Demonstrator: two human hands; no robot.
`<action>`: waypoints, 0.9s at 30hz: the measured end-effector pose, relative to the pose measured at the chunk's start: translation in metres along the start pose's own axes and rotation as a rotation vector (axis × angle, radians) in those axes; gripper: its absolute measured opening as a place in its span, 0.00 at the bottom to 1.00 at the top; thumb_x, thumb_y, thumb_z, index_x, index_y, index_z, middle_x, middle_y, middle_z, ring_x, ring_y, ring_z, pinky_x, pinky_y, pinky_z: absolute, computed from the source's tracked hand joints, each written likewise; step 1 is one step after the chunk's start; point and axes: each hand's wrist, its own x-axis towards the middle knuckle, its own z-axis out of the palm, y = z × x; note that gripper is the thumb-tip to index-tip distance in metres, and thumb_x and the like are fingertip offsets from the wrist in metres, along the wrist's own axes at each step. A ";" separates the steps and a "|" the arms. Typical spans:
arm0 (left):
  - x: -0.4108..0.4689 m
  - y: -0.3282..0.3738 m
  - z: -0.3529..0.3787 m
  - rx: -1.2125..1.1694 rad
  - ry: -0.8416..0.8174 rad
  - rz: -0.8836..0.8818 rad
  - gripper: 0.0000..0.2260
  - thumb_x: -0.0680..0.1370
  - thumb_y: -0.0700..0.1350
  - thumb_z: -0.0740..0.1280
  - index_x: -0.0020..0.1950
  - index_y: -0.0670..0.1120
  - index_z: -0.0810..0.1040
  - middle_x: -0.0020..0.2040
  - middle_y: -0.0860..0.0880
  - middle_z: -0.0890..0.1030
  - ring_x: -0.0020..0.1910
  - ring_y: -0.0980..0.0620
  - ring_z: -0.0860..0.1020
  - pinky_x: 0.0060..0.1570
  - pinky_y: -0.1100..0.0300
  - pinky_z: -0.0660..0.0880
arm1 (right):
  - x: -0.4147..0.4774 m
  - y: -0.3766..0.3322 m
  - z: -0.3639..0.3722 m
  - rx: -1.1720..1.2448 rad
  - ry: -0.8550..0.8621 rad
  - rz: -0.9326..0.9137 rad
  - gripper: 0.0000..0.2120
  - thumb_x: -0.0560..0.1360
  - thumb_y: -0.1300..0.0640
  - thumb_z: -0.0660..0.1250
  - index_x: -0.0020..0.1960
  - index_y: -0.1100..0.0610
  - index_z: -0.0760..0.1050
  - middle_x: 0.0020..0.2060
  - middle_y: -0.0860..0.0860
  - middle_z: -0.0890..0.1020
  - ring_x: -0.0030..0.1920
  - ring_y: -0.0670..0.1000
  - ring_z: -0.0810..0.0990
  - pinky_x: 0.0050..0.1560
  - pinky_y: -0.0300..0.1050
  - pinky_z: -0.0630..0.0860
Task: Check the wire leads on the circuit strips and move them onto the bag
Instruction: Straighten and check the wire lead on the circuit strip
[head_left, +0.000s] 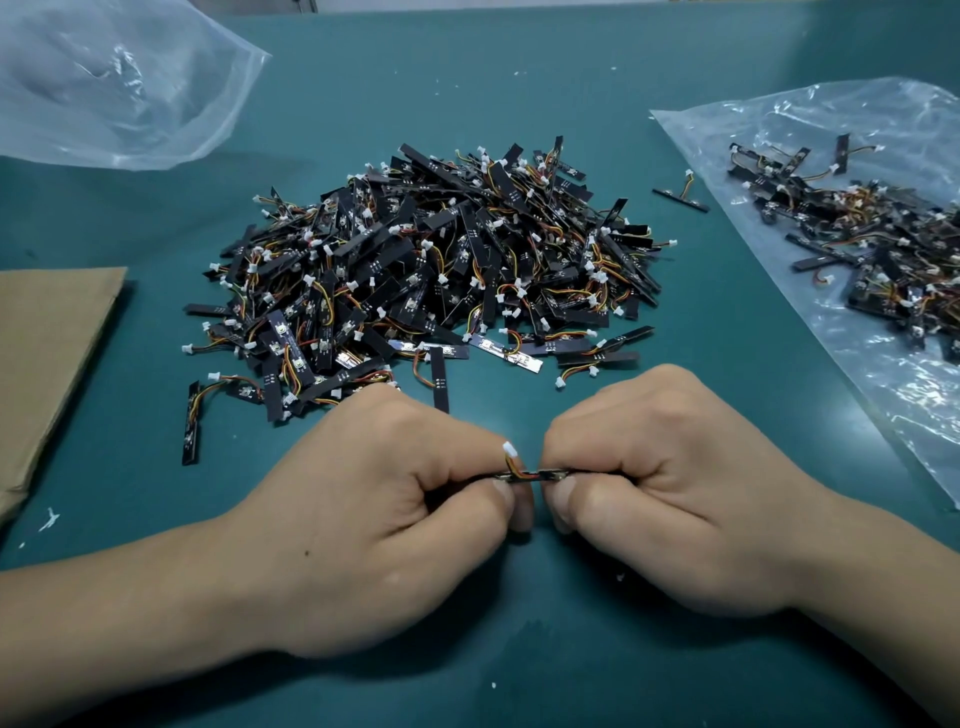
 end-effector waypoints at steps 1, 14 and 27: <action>0.000 0.000 0.001 -0.020 0.013 -0.010 0.17 0.75 0.48 0.58 0.34 0.40 0.80 0.28 0.57 0.67 0.27 0.54 0.65 0.29 0.59 0.63 | 0.000 0.000 0.000 0.003 0.001 0.001 0.12 0.73 0.56 0.61 0.31 0.58 0.69 0.26 0.52 0.67 0.29 0.56 0.68 0.30 0.56 0.67; -0.004 -0.004 0.005 -0.207 0.043 -0.031 0.17 0.75 0.48 0.59 0.35 0.38 0.79 0.27 0.58 0.67 0.27 0.62 0.67 0.31 0.76 0.62 | 0.000 -0.001 0.001 -0.038 0.025 0.007 0.12 0.74 0.59 0.63 0.32 0.56 0.69 0.26 0.50 0.66 0.29 0.53 0.68 0.31 0.55 0.67; -0.001 0.000 0.003 -0.078 0.010 -0.019 0.13 0.73 0.42 0.64 0.31 0.36 0.77 0.24 0.53 0.67 0.25 0.53 0.64 0.27 0.62 0.59 | 0.000 -0.001 0.001 -0.032 -0.021 0.004 0.12 0.73 0.61 0.65 0.32 0.60 0.71 0.26 0.53 0.67 0.30 0.57 0.67 0.31 0.56 0.68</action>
